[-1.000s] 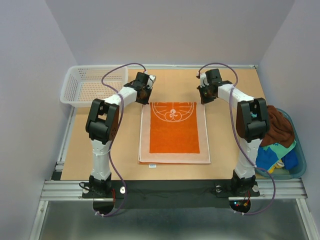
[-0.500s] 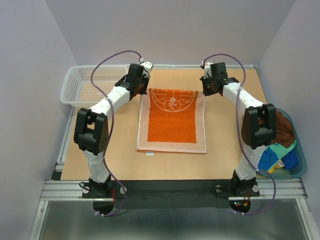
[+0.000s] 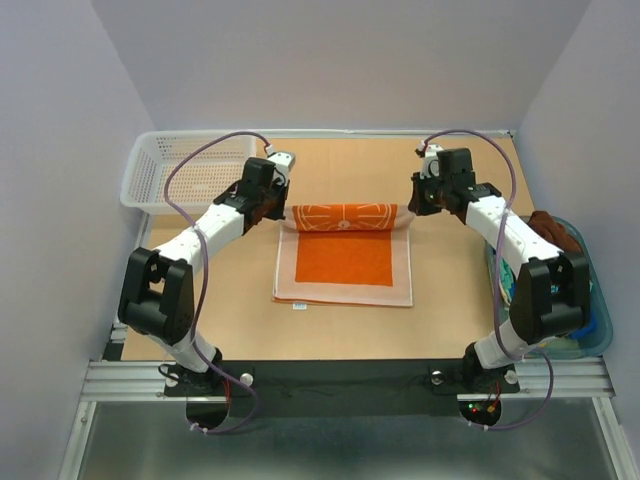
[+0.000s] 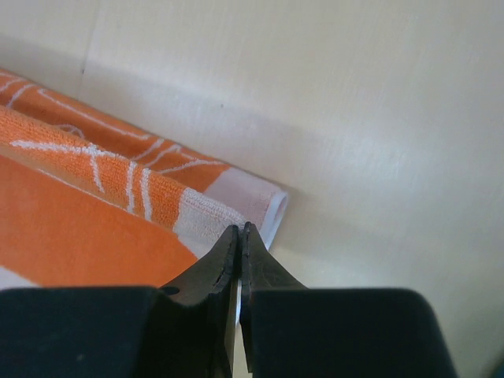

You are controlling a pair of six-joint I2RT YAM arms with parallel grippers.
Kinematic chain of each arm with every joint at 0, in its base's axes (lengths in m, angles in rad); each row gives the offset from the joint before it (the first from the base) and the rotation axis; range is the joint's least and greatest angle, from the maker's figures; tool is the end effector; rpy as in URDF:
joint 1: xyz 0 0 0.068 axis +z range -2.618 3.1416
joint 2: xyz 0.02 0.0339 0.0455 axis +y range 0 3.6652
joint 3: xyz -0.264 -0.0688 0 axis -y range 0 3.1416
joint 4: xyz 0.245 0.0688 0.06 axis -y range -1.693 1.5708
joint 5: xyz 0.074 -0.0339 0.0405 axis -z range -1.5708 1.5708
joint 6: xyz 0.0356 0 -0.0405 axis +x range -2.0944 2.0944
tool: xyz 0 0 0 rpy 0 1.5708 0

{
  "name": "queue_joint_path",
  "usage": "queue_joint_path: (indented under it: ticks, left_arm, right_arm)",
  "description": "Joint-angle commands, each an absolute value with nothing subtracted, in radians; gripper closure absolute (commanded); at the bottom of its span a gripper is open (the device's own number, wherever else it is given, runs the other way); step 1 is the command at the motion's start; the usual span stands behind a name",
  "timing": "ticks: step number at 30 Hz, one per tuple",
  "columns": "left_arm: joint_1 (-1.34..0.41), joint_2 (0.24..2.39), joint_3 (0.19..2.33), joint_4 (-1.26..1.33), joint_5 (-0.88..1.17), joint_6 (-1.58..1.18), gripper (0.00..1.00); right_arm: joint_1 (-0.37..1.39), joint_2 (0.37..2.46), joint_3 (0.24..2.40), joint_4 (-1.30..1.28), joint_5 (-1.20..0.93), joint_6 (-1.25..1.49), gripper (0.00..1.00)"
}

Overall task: Fold and stack the towels
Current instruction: Fold the towel

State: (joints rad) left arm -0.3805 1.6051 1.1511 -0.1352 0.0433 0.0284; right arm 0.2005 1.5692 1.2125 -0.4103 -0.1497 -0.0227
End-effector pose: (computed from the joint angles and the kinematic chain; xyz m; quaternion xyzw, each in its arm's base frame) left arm 0.3398 -0.1376 0.2629 0.1890 0.8613 -0.1013 0.4606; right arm 0.3407 0.0747 0.2724 -0.1313 0.9088 0.1032 0.3824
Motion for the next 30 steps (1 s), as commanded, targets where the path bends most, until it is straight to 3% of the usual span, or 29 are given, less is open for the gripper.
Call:
queue_joint_path:
  ticks: [1,16,30]
  left_arm:
    - [-0.373,1.482,1.089,-0.123,0.032,0.003,1.0]
    - [-0.376,1.305,0.841,-0.219,0.086,-0.215,1.0]
    - [-0.377,1.213,0.831,-0.301,0.101,-0.317,1.0]
  right_arm:
    - [0.195,1.479,1.14,-0.396,-0.149,0.055,1.0]
    - [0.193,1.347,0.959,-0.459,-0.164,0.235,1.0]
    - [0.193,1.252,0.914,-0.509,-0.178,0.298,0.99]
